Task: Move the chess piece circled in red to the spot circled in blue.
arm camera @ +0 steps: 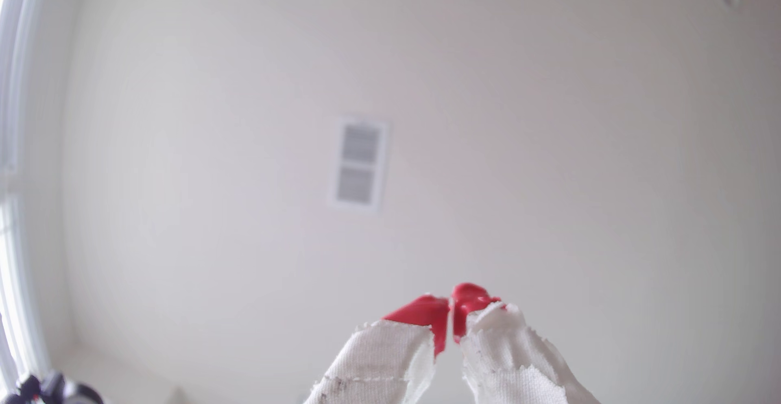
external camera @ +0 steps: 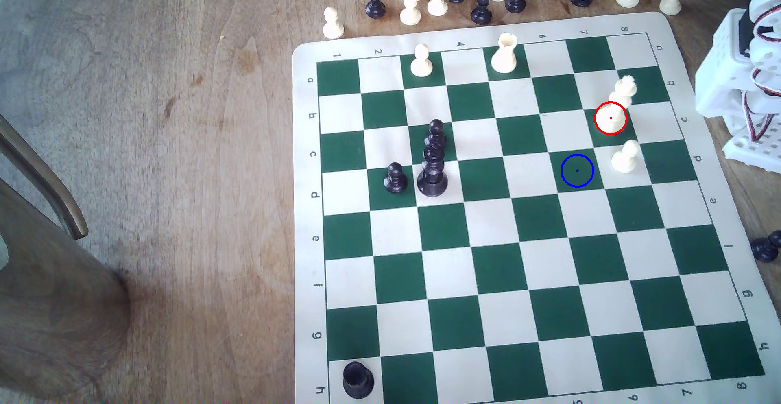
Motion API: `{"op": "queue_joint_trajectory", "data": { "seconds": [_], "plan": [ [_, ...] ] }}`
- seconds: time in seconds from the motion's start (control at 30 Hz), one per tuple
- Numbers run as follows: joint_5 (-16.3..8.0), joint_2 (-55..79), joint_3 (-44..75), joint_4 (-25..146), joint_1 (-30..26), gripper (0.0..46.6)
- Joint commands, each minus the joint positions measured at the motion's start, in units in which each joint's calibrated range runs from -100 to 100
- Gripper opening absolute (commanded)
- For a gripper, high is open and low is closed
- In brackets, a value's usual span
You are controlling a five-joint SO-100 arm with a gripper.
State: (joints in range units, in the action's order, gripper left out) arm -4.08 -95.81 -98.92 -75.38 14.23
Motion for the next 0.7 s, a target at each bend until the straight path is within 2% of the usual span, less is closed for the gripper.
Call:
{"op": "queue_joint_trajectory", "data": {
  "seconds": [0.0, 0.23, 0.4, 0.67],
  "plan": [
    [1.1, 0.1, -1.0, -23.1, -5.3, 0.2],
    [0.9, 0.1, 2.1, -11.6, -6.1, 0.2],
    [0.8, 0.1, 11.3, 8.4, -6.9, 0.2],
    [0.7, 0.1, 30.4, 49.5, -6.0, 0.2]
  ]
}}
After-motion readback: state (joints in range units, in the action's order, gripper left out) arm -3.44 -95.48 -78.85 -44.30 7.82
